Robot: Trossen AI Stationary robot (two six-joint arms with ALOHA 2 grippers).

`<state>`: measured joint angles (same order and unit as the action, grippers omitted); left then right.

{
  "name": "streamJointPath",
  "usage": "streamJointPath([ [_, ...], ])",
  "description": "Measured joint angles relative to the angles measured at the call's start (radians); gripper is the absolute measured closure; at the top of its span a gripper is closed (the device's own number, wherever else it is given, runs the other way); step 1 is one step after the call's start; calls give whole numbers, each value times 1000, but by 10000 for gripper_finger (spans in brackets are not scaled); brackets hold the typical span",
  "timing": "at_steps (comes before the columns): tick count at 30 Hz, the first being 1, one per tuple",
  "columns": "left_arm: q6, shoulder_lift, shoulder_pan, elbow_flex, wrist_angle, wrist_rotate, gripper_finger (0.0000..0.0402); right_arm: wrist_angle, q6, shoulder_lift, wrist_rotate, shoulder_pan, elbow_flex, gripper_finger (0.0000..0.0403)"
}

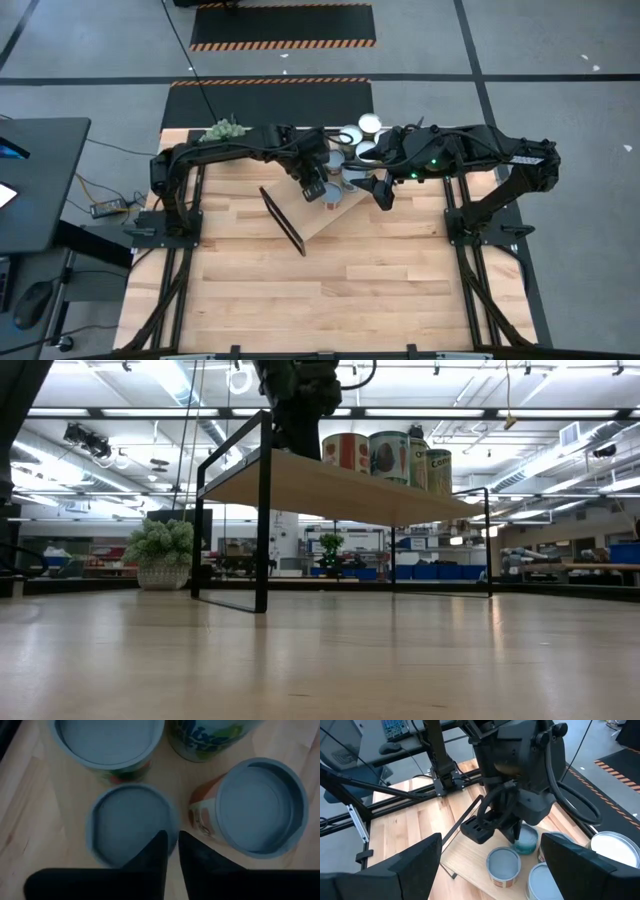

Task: Pick and place cans onto a shelf
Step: Put the blue tuna can on the shelf, then return to Home Position

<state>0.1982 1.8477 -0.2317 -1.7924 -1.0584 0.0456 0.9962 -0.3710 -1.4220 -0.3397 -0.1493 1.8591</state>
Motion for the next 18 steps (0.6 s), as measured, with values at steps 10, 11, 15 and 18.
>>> streamJointPath([
  [10,-32,0,0,0,7,-16,257,0,8,0,0,0,0,55],
  [11,-41,0,-1,-4,1,-16,249,0,8,0,0,0,0,55],
  [15,-107,-4,-6,-63,-38,-7,232,1,8,0,5,0,0,55],
  [18,-140,-8,-16,-123,-57,-6,230,0,19,4,24,0,0,55],
])
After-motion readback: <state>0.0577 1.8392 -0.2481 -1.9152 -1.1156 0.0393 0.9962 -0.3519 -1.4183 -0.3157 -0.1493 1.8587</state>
